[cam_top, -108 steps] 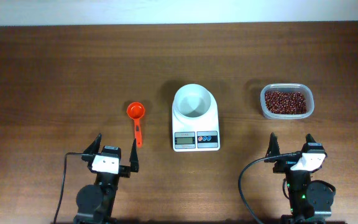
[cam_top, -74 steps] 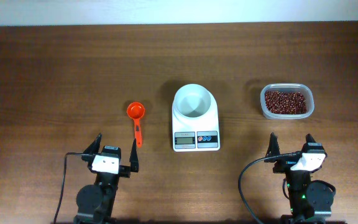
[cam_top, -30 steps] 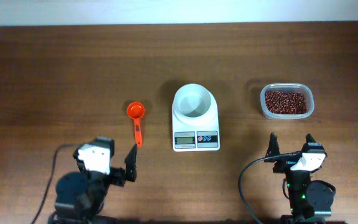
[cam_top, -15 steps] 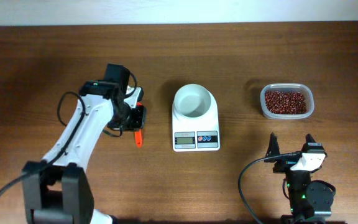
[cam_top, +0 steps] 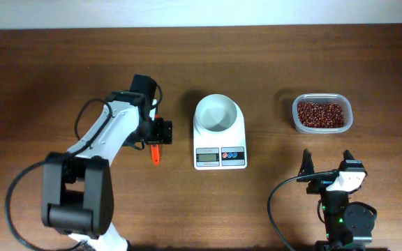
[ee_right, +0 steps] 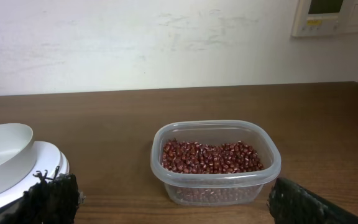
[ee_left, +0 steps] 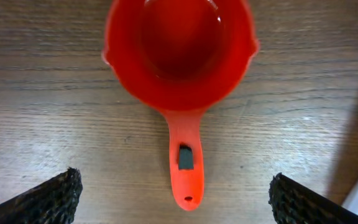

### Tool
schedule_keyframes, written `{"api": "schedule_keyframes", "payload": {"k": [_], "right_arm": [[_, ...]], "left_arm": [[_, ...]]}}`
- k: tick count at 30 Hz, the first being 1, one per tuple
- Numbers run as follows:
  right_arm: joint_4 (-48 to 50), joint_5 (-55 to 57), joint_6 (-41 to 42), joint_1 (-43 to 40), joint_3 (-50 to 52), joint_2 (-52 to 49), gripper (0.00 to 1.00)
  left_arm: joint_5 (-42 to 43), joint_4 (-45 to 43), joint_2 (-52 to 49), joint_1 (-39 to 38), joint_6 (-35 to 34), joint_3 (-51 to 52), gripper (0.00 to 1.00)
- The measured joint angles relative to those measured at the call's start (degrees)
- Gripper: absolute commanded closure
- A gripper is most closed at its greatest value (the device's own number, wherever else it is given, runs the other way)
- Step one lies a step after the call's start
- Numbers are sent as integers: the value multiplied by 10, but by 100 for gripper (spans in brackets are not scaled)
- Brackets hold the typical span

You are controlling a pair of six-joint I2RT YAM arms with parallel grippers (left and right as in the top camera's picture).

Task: Scoop item into bowl and weigh 50g on scale
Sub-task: 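Move the left gripper over the red scoop handle, then lower the left gripper and close it on the red scoop handle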

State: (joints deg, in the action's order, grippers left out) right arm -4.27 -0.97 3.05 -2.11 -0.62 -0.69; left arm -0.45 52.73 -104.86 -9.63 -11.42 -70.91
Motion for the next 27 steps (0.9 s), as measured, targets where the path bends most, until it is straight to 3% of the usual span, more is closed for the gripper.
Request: {"api": "schedule_keyframes", "payload": {"k": [27], "right_arm": [[0,0,0,0,0,0,1]], "left_arm": [[0,-26,-28,0,0,1,1]]}}
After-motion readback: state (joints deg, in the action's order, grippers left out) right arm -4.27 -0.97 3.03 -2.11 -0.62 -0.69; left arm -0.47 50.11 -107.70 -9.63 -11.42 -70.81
